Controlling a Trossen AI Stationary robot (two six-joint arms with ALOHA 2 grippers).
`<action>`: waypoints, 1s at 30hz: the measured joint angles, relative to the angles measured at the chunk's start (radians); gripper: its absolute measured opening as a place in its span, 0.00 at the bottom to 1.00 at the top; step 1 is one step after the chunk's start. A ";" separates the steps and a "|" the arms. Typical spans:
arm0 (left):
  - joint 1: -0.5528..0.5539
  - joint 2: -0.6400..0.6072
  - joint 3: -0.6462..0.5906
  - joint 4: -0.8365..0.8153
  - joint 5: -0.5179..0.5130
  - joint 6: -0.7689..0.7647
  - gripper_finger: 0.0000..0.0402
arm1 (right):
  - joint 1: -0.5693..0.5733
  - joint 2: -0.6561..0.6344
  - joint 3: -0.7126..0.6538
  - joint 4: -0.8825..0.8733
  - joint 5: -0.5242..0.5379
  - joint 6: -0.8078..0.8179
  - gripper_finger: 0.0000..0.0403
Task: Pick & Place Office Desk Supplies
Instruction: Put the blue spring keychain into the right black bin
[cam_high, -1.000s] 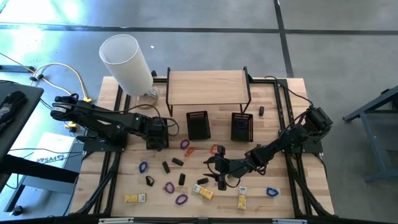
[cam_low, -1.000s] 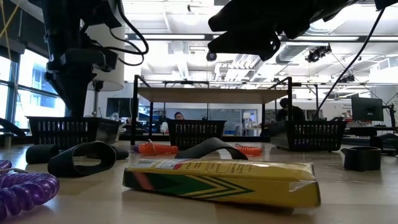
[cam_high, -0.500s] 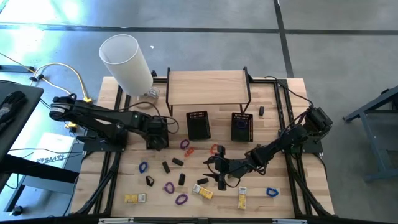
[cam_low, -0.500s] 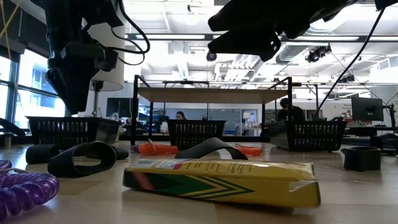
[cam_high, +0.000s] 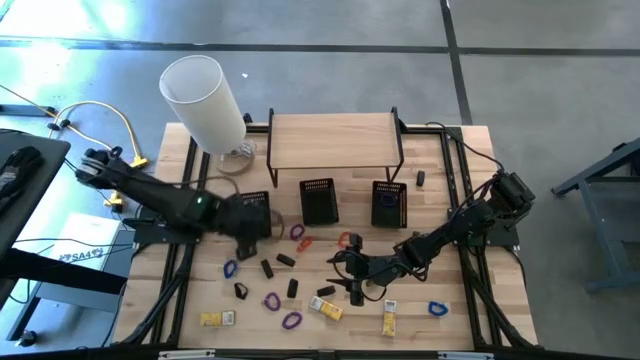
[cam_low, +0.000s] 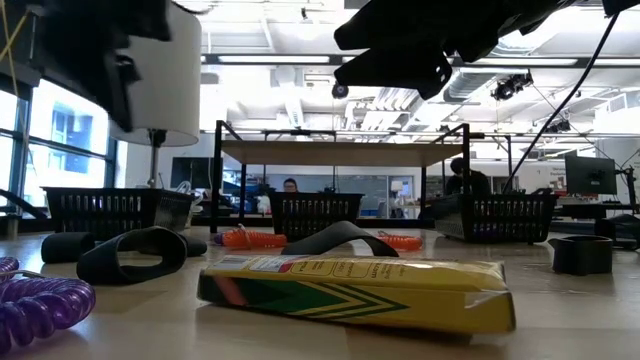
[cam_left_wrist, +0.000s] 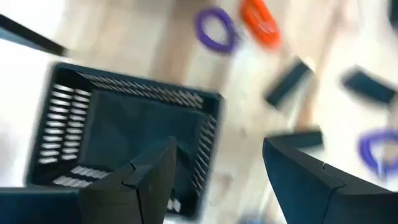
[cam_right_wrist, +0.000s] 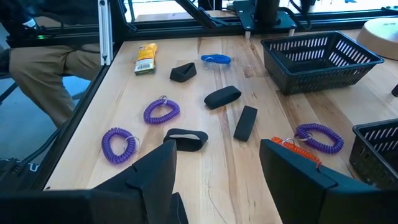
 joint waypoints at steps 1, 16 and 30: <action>-0.042 0.001 0.000 -0.015 0.000 -0.030 0.58 | 0.000 0.000 0.000 0.000 0.000 0.000 0.54; -0.403 0.028 -0.001 -0.103 0.001 -0.498 0.58 | -0.002 0.000 0.000 0.000 -0.002 0.007 0.54; -0.493 0.041 -0.001 0.113 -0.044 -0.205 0.58 | 0.000 0.000 0.000 0.000 -0.002 0.053 0.54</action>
